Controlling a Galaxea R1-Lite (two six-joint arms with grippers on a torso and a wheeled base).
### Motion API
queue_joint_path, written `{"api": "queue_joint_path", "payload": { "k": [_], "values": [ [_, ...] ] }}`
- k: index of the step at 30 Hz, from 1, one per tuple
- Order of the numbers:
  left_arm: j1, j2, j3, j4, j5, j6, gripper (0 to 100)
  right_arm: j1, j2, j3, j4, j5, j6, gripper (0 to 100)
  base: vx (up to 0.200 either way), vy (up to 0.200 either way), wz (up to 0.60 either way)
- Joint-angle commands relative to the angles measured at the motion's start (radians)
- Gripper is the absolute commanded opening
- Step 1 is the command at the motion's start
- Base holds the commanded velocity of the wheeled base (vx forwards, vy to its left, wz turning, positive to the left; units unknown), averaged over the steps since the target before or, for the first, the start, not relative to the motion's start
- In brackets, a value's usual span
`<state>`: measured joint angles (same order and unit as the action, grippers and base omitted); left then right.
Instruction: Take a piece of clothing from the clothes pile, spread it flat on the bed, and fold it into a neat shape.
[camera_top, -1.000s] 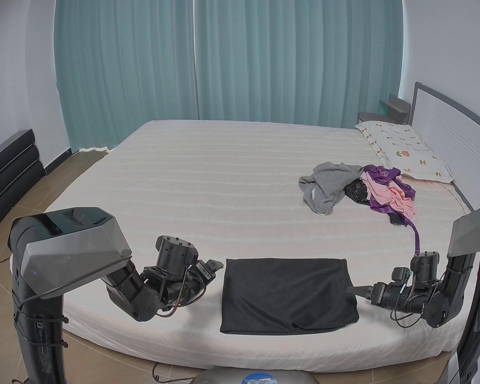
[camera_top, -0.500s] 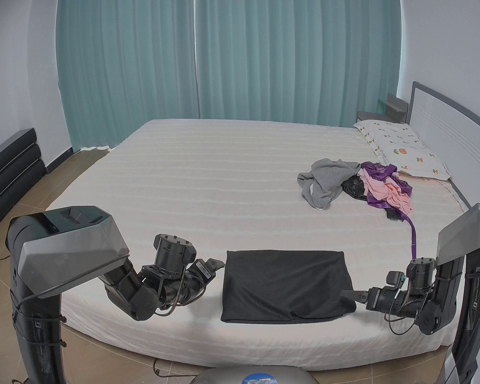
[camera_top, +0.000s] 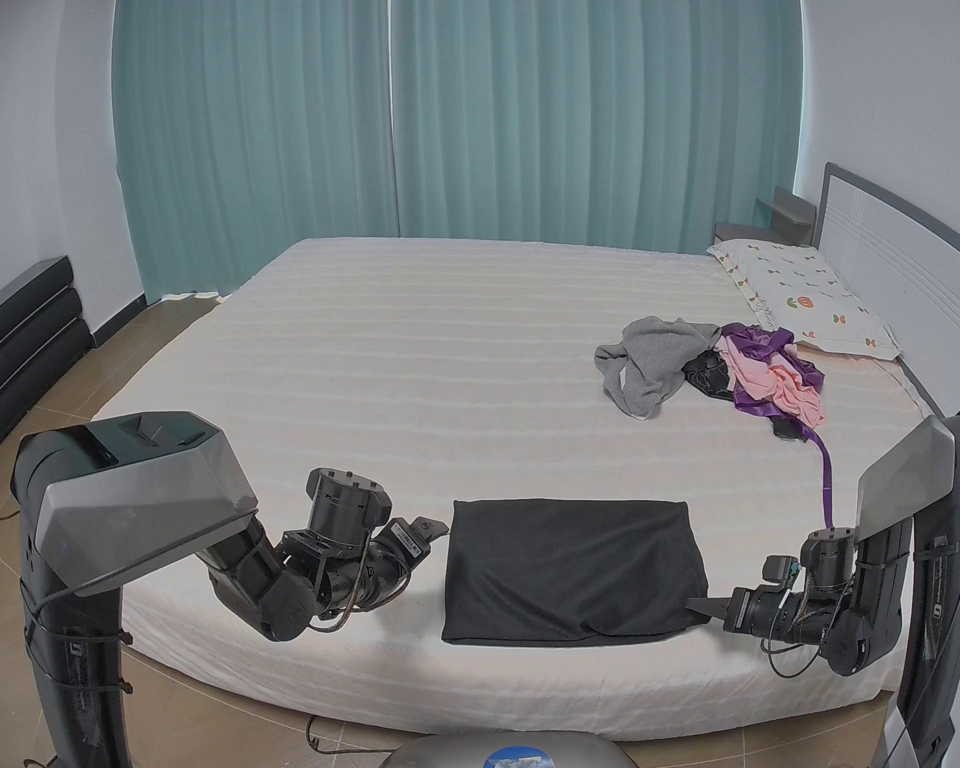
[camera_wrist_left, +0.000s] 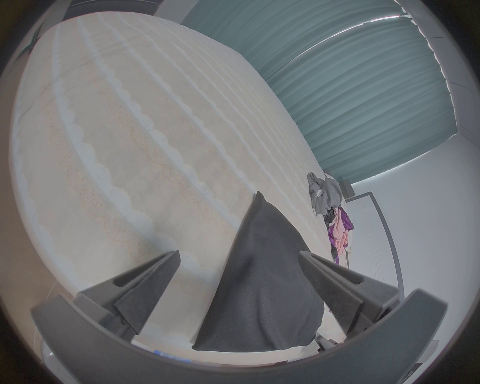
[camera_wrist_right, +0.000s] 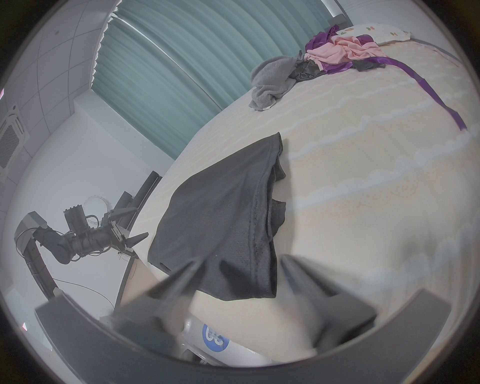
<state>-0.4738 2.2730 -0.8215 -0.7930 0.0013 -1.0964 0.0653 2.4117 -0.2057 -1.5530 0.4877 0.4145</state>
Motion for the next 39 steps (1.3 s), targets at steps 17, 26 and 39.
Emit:
{"api": "queue_joint_path", "payload": {
  "k": [17,26,39],
  "values": [
    [0.000,0.002,-0.002,0.000,0.002,0.000,100,-0.081,-0.026,0.062,-0.012,0.011,-0.080,0,0.000,0.000,0.00],
    [0.000,0.002,-0.004,0.000,0.000,-0.002,100,-0.088,-0.022,0.068,-0.012,0.015,-0.108,0,0.000,0.000,0.00],
    [0.001,0.000,0.001,0.003,-0.001,-0.002,100,-0.071,-0.108,0.000,-0.002,-0.006,-0.025,100,0.000,0.000,0.00]
  ]
}}
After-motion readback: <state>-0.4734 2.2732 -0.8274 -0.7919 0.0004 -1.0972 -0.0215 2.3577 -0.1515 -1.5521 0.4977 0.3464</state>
